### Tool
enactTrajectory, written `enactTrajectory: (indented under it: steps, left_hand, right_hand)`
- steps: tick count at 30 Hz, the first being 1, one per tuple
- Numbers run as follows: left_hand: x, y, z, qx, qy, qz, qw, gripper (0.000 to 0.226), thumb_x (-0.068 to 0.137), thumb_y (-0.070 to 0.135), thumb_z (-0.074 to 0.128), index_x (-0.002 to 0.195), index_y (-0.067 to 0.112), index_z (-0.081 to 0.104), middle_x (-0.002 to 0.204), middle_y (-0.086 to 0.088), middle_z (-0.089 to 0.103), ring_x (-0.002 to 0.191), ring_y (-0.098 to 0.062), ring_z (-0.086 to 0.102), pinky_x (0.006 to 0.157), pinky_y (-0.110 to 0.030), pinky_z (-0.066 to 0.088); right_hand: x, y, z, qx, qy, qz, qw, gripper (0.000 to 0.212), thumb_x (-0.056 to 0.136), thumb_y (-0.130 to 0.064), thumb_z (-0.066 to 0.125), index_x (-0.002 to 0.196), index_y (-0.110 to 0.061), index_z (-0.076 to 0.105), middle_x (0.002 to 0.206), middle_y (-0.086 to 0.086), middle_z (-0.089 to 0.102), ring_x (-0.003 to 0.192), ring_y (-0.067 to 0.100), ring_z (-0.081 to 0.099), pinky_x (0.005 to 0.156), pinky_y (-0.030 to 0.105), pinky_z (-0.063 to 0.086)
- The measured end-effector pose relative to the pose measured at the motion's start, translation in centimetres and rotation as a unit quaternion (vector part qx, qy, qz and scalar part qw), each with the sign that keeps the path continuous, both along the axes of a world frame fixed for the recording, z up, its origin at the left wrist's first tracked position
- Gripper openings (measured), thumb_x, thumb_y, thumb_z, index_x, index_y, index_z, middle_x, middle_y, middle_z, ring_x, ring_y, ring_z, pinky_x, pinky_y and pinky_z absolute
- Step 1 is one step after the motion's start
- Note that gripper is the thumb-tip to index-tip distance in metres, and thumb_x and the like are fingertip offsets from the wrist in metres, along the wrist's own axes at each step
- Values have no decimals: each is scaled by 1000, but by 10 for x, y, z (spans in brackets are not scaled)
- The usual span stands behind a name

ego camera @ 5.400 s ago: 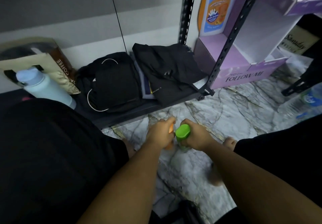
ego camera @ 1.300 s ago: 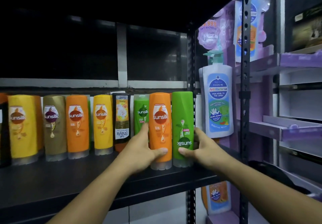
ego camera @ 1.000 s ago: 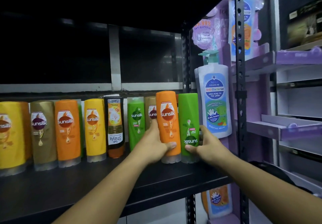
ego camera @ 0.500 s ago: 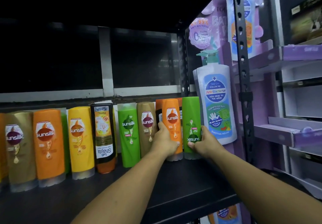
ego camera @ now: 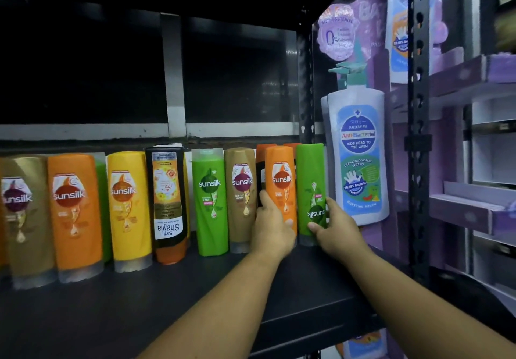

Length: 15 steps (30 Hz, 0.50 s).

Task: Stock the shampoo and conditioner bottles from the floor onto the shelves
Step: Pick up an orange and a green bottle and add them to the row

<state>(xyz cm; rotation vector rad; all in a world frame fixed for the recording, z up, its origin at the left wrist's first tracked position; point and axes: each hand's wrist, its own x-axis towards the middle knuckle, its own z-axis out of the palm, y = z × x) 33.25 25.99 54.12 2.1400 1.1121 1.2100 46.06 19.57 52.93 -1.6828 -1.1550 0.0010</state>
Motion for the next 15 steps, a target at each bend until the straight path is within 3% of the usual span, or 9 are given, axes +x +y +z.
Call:
enactTrajectory:
  steps: [3,8,15]
  left_hand:
    - [-2,0,-3,-18,36,4,999,79,91,13,72,150,15,19,141,-12,52,126,-33,56,105,-45,48]
    - [-3,-1,-3,-35,66,38,996,58,95,16,69,140,11,32,139,-14,57,123,-34,59,101,-43,50]
    - [-3,1,-2,-39,72,65,995,50,96,20,70,136,9,43,136,-14,58,122,-34,59,100,-44,51]
  right_hand:
    - [1,3,-1,-23,-12,-9,1000,54,92,-12,70,139,-20,44,123,2,64,99,15,54,88,27,43]
    - [2,8,-3,-58,-51,-30,997,64,86,-13,75,138,-24,39,118,7,67,106,28,65,95,40,53]
    - [2,11,-5,-76,-89,-37,992,53,88,-21,73,127,-22,38,112,9,68,103,32,65,92,45,55]
